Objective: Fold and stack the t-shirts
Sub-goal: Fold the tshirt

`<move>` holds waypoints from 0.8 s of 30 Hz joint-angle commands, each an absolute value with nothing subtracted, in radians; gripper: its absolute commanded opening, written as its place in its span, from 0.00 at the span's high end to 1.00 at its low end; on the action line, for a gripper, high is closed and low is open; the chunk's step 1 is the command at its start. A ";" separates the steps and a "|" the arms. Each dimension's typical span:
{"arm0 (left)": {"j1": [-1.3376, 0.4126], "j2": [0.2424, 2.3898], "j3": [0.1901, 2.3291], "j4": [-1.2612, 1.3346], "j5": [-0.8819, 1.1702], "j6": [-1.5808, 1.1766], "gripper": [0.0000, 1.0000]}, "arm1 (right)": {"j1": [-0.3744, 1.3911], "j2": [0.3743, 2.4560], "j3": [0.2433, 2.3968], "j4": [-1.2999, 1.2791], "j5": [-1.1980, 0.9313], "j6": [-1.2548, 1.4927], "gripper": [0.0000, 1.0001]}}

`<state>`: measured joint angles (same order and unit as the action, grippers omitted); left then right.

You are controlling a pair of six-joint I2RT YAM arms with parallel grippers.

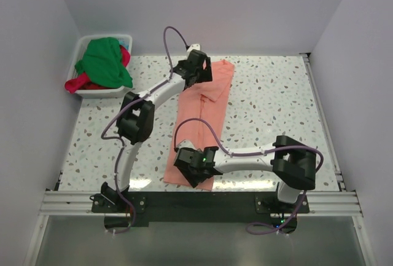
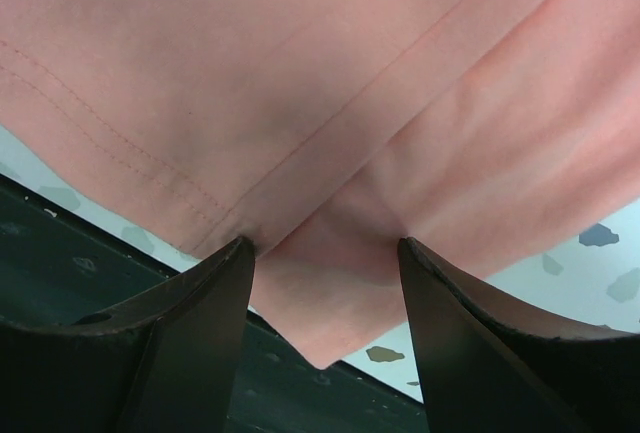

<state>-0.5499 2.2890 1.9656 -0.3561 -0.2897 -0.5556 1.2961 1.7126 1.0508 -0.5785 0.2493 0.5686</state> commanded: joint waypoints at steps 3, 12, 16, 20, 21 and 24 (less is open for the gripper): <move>-0.541 2.397 2.040 -0.319 -0.276 -0.494 0.07 | 1.299 1.750 1.075 -0.525 0.226 0.591 0.36; -0.540 2.531 2.190 -0.437 -0.366 -0.508 0.05 | 1.330 1.724 1.003 -0.581 0.175 0.578 0.38; -0.531 2.542 2.187 -0.457 -0.397 -0.540 0.05 | 1.330 1.677 0.957 -0.630 0.157 0.568 0.38; -0.520 2.542 2.183 -0.488 -0.440 -0.580 0.04 | 1.328 1.641 0.928 -0.666 0.150 0.557 0.38; -0.519 2.537 2.180 -0.489 -0.458 -0.590 0.04 | 1.328 1.635 0.925 -0.672 0.149 0.555 0.39; -0.515 2.530 2.175 -0.503 -0.492 -0.610 0.04 | 1.330 1.621 0.911 -0.692 0.141 0.542 0.39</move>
